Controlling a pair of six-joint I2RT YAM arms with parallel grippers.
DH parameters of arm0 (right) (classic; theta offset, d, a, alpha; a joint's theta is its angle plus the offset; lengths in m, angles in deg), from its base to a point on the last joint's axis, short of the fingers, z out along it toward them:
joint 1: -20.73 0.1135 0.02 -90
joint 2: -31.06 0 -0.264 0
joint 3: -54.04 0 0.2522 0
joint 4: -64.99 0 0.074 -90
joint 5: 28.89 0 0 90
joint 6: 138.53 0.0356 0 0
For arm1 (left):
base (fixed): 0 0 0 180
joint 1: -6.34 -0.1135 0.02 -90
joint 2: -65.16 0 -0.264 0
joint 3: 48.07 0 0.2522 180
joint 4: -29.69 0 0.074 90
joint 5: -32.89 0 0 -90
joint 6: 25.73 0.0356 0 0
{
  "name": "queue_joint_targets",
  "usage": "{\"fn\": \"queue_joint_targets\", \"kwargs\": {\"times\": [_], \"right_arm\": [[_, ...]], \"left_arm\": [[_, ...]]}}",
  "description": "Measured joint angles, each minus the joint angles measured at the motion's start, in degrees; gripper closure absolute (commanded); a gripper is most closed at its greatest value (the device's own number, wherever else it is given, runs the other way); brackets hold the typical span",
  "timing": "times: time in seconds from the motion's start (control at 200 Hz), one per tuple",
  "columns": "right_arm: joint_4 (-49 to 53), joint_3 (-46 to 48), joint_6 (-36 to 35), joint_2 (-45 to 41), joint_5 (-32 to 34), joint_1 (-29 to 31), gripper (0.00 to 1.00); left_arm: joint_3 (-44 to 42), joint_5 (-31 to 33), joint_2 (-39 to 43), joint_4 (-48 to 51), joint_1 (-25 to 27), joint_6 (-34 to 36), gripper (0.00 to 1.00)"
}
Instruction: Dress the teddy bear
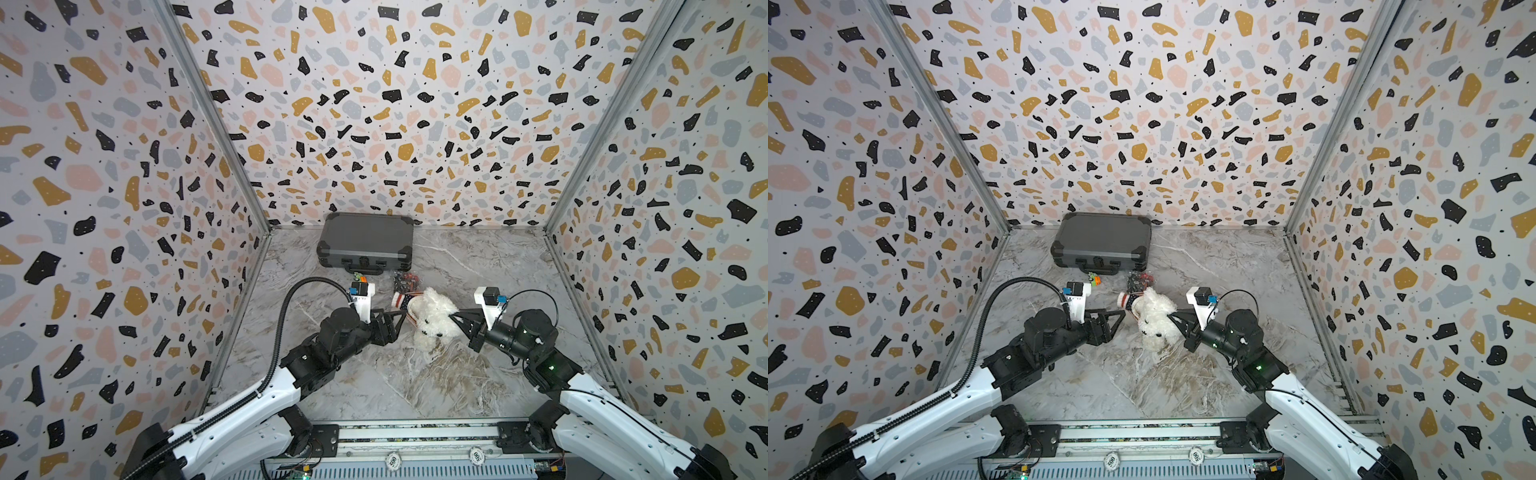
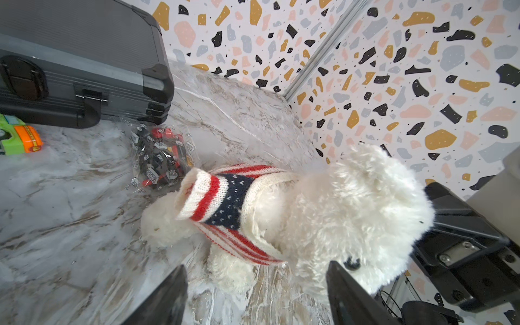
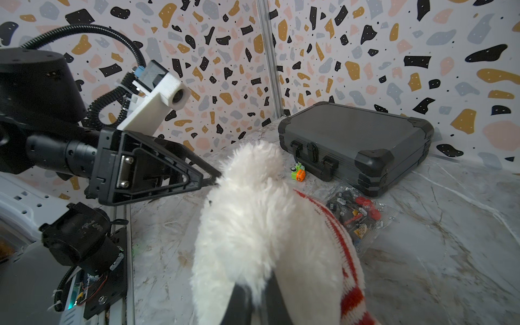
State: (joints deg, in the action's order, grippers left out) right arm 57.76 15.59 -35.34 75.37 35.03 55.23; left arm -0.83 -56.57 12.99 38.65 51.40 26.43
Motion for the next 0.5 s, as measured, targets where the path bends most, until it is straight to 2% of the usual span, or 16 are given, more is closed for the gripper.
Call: {"fn": "queue_joint_targets", "kwargs": {"times": [0.501], "right_arm": [[-1.88, 1.07, -2.82, 1.07, -0.02, 2.8, 1.0]], "left_arm": [[3.02, 2.97, -6.88, -1.86, 3.28, -0.31, 0.23]]}}
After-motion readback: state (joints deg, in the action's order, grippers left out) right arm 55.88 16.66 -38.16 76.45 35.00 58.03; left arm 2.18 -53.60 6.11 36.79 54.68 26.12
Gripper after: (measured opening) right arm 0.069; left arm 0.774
